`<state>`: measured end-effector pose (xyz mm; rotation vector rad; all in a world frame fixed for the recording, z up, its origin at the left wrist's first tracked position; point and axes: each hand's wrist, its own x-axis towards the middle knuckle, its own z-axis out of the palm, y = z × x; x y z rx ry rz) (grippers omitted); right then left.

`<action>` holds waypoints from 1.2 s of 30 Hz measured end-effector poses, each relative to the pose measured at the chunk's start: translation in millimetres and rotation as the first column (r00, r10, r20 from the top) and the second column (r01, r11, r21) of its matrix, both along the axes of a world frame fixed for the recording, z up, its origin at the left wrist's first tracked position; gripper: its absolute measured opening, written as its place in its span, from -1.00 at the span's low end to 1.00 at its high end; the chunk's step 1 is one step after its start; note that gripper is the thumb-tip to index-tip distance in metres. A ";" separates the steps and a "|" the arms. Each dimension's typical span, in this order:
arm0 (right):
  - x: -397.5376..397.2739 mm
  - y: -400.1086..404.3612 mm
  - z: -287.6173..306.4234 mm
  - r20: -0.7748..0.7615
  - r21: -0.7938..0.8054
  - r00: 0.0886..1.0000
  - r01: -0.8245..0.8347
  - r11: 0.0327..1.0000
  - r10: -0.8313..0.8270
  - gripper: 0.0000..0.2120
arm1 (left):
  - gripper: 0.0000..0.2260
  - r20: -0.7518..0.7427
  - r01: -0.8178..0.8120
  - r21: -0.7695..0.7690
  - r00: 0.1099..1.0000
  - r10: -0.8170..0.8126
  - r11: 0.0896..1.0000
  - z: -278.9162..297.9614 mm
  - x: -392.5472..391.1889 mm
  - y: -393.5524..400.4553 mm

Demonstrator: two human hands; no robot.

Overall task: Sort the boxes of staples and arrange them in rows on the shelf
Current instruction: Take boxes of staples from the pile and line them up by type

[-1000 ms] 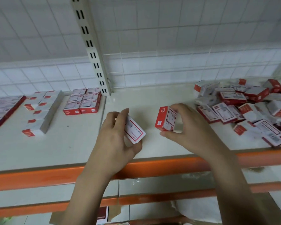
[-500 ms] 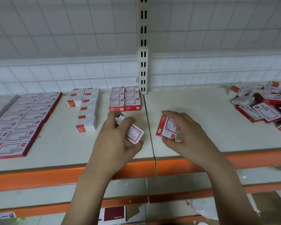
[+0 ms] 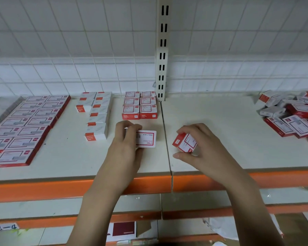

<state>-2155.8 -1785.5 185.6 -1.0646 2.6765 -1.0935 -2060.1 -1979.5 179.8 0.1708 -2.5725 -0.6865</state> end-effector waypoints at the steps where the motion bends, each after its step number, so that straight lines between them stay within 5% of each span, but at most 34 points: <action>1: -0.9 0.5 0.2 0.003 -0.005 1.000 0.001 1.000 -0.001 -0.64 | -0.59 -0.002 -0.009 -0.002 1.000 0.009 1.000 -0.6 -1.0 1.0; 7: -10.0 5.2 -6.4 -0.028 0.000 0.998 -0.064 0.998 0.064 -0.97 | -0.61 0.009 -0.037 -0.007 0.999 0.038 0.999 -4.2 -5.2 11.0; 14: -20.9 5.5 -9.2 0.051 -0.029 0.995 -0.086 0.996 0.087 -0.33 | -0.62 0.005 -0.094 -0.024 0.996 0.094 0.995 -3.8 -5.8 19.6; 21: -31.8 0.0 -14.0 0.118 0.050 0.976 -0.191 0.980 0.184 -0.36 | -0.63 0.038 -0.137 -0.217 0.988 0.149 0.967 0.3 -9.1 21.4; 36: -54.5 -19.1 -13.5 -0.158 0.176 0.976 -0.121 0.977 0.149 -0.64 | -0.60 -0.013 -0.206 -0.282 0.977 0.211 0.937 6.8 -28.9 3.0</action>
